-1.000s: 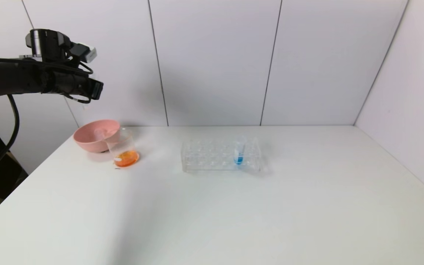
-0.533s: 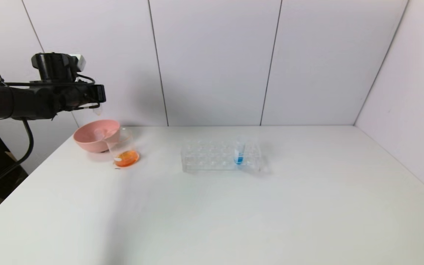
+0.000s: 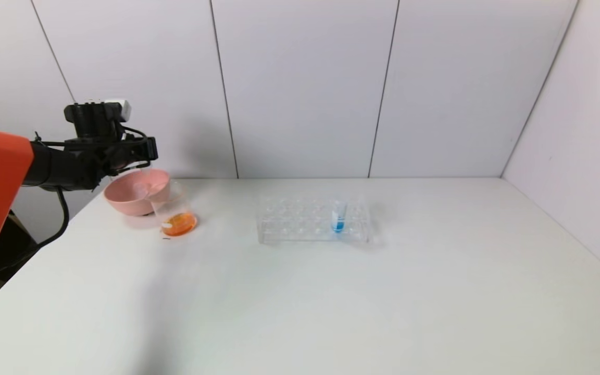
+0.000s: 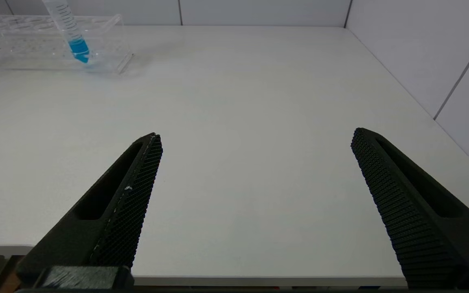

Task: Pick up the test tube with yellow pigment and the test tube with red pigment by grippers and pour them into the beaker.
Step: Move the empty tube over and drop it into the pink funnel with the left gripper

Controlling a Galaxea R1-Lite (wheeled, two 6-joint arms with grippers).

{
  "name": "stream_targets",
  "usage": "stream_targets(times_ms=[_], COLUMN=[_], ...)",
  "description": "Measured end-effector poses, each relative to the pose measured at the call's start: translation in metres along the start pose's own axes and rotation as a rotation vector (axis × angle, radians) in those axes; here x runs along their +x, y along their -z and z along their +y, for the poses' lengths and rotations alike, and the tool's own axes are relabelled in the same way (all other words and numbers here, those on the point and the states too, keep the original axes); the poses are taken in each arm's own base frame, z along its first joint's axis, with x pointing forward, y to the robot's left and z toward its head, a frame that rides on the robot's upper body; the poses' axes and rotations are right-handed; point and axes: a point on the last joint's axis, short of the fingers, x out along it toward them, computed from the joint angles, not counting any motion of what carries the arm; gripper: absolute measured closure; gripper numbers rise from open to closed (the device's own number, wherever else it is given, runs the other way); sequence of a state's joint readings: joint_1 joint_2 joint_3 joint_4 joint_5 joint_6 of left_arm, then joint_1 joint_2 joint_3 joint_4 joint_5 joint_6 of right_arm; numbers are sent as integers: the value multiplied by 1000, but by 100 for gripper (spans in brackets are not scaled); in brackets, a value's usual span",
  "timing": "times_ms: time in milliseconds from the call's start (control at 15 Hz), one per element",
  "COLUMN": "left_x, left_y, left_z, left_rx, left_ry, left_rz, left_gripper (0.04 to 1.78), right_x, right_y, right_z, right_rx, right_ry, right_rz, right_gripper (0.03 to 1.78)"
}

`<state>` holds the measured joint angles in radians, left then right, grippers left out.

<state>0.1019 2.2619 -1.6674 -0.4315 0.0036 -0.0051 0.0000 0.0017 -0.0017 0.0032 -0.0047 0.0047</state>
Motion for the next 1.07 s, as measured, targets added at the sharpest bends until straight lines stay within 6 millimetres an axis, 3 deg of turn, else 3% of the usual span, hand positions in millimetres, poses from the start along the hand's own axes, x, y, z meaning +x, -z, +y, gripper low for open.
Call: stream_targets(times_ms=[400, 733, 933, 1067], left_x=[13, 14, 14, 13], left_y=[24, 30, 30, 29], left_z=[6, 13, 16, 16], left_rx=[2, 0, -1, -2], left_ry=[-37, -42, -46, -48], left_rz=[51, 46, 51, 48], left_gripper=[135, 133, 116, 90], right_x=[0, 0, 0, 0], right_y=[0, 0, 0, 0], right_z=[0, 0, 0, 0], right_rx=[0, 0, 0, 0], right_ry=[0, 0, 0, 0], right_rz=[0, 0, 0, 0], right_gripper=[11, 11, 11, 11])
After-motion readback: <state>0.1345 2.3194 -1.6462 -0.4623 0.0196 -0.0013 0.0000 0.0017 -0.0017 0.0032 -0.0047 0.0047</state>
